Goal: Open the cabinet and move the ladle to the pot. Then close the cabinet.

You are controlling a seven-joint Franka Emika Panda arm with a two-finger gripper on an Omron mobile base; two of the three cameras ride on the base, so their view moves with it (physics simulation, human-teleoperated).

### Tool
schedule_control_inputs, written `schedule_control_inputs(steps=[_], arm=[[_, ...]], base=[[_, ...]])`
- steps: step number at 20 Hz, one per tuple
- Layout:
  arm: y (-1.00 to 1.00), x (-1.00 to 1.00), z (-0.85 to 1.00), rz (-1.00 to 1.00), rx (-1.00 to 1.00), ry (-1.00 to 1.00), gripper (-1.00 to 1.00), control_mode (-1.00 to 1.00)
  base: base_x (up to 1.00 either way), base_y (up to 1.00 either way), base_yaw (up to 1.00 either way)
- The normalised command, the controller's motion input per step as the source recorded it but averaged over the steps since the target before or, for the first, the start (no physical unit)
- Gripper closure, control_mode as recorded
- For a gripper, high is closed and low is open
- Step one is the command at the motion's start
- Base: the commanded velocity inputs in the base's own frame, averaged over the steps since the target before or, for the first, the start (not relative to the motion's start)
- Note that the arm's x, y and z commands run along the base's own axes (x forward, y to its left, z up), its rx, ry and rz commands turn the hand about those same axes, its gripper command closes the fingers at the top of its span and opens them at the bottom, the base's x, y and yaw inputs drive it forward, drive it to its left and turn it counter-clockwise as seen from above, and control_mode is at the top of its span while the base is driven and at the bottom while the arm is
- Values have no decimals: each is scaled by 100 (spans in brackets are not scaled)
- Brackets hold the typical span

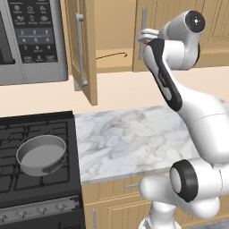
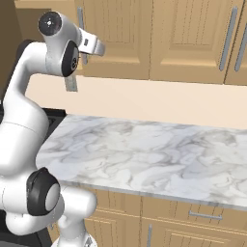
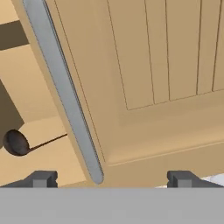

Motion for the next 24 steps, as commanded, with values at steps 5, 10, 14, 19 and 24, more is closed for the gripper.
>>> schedule_control_inputs(steps=[5,10,14,19,24], arm=[[15,18,-20,2,0,0,-100,-100],[20,29,-27,1,0,0,-100,-100],[2,51,-7,0,0,0,-100,-100],[0,52,0,0,0,0,-100,-100],[0,50,0,0,0,0,-100,-100]], base=[[0,0,0],[0,0,0],[0,0,0],[0,0,0],[0,0,0]])
